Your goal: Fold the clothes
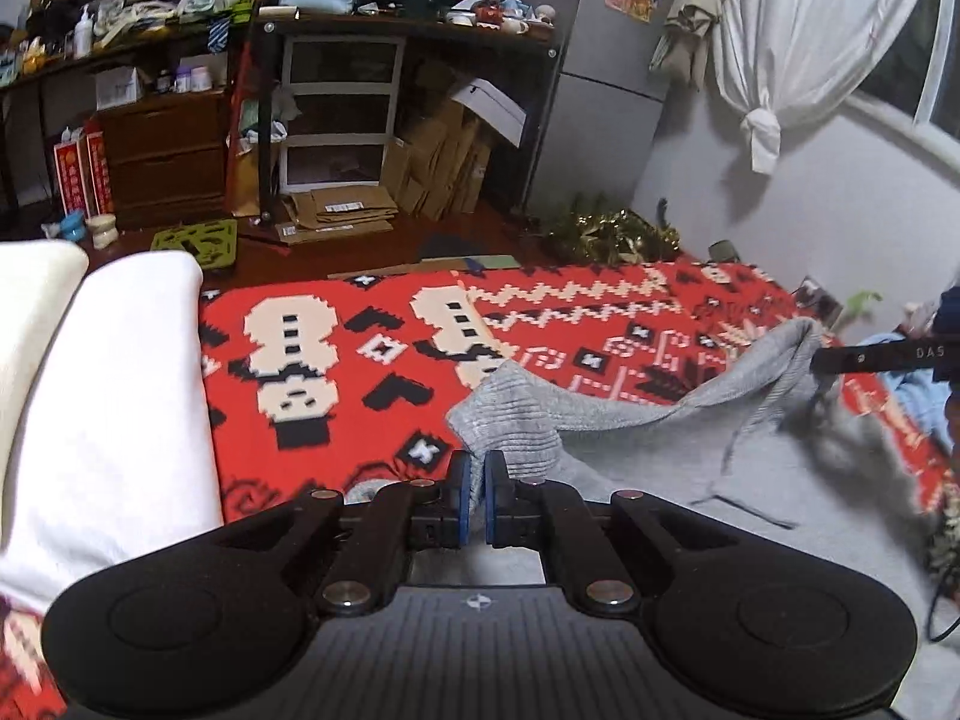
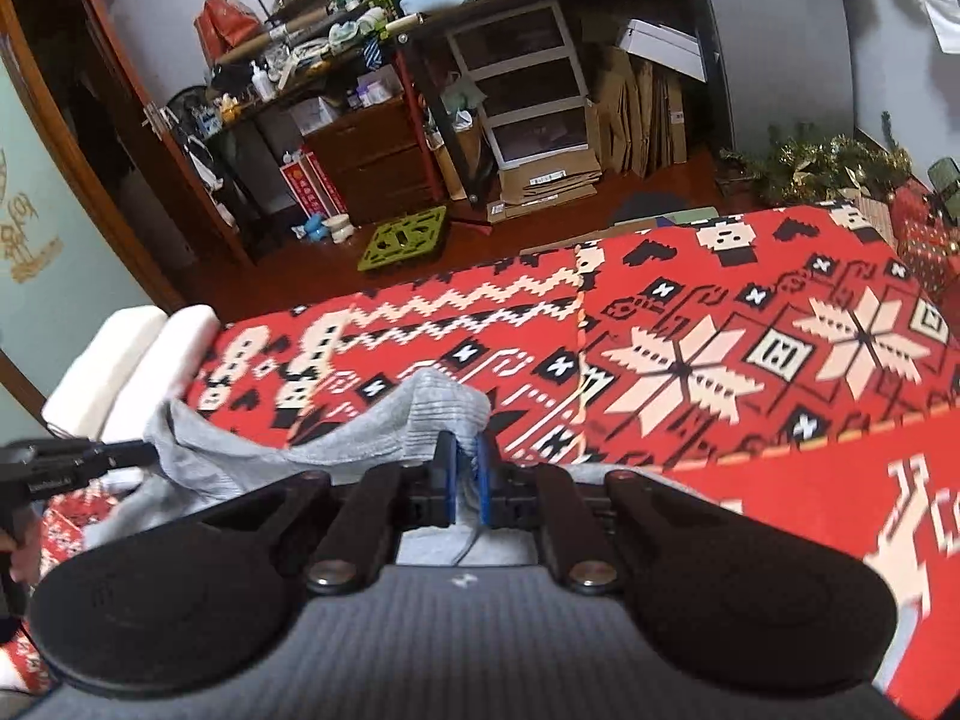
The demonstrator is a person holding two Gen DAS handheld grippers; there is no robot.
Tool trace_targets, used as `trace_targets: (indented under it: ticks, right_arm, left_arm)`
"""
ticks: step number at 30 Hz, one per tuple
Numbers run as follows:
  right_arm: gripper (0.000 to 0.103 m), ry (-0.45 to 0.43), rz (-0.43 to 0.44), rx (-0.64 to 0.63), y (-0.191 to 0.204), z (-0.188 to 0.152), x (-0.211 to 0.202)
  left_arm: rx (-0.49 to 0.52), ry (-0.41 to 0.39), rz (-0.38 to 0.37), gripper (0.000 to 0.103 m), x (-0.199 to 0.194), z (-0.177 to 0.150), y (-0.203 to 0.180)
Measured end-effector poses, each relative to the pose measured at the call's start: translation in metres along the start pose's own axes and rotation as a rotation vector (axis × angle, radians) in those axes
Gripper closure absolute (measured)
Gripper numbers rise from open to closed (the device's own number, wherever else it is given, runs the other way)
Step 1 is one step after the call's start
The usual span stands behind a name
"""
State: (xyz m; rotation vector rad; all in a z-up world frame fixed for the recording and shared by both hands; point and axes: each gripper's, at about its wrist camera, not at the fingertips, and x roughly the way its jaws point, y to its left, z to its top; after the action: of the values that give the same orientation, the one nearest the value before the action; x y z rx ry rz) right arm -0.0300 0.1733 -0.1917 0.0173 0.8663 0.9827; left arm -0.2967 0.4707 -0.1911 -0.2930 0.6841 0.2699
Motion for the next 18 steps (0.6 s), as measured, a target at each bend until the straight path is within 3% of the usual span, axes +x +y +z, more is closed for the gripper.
trace_targets:
  ticks: [11,18]
  right_arm:
    - [0.096,0.03,-0.094,0.056,-0.008,0.027,0.043]
    - [0.097,0.035,-0.159,0.02,-0.006,0.048,0.084]
  left_arm:
    - [-0.142,0.03,0.048,0.098,0.04,0.024,0.02]
    - [-0.122,0.064,0.132,0.099,0.076,0.043,0.029]
